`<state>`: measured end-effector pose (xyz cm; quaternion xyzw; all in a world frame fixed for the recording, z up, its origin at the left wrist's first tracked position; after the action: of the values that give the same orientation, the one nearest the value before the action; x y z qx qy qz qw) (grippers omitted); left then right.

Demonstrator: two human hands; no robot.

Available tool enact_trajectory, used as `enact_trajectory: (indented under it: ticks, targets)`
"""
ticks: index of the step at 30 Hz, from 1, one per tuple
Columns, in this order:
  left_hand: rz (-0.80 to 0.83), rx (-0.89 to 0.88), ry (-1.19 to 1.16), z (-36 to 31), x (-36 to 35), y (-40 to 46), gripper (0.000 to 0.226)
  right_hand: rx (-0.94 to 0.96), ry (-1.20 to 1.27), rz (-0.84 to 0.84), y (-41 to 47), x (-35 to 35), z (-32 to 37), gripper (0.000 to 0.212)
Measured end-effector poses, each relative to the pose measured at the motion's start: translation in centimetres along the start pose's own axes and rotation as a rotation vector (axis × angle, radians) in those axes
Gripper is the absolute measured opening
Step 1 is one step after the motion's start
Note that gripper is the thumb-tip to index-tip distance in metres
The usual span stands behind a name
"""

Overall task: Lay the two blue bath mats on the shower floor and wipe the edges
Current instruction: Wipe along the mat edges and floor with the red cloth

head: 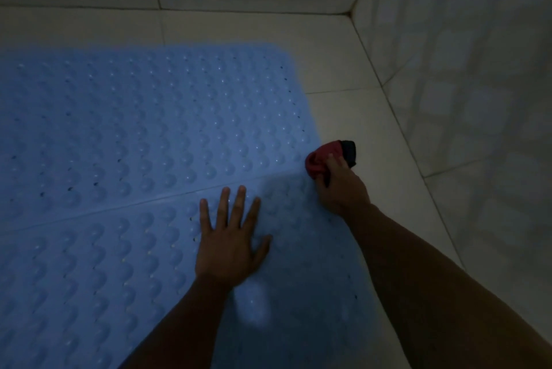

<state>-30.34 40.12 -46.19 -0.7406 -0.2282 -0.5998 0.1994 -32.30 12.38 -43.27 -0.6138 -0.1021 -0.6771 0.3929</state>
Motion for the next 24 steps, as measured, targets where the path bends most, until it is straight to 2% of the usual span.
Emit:
enact_trajectory:
  ticks: [3,5,7,13,17,19,20,24]
  targets:
    - [-0.011,0.000,0.000,-0.4,0.0,0.0,0.079,0.048,0.026,0.129,0.3,0.4,-0.2,0.074]
    - [-0.016,-0.007,0.001,-0.5,0.1,0.2,0.079,0.094,-0.066,0.173,0.6,0.5,-0.3,0.076]
    - [-0.030,-0.005,0.014,-0.5,0.3,0.1,0.079,0.142,-0.154,0.153,0.4,0.2,0.0,0.071]
    - [-0.093,-0.002,0.019,-0.1,0.0,0.3,0.092,0.073,-0.162,0.031,1.1,0.0,1.3,0.056]
    - [0.060,0.033,-0.025,-0.1,-0.6,0.3,0.113,0.059,-0.176,0.054,1.0,0.2,-2.1,0.058]
    - [0.161,0.040,-0.119,0.3,0.3,0.7,0.109,0.022,-0.167,0.067,-0.5,0.4,-4.8,0.058]
    - [0.156,0.023,-0.126,0.3,1.1,0.8,0.104,0.004,-0.153,0.065,-1.5,0.6,-6.2,0.059]
    - [-0.085,-0.046,-0.031,-3.3,2.9,-3.1,0.073,-0.030,-0.126,0.104,-6.2,0.5,-11.3,0.059]
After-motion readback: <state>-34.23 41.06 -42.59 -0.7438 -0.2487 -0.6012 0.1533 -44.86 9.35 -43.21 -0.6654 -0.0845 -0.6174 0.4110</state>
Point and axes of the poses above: each hand's wrist, its own y-axis towards the middle knuckle, its own x-axis out of the back of the hand, z = x × y, the point moved 4 cm from there along y, towards the middle knuckle, and after that the axes turned 12 degrees about -x, right-handed, at the moved point
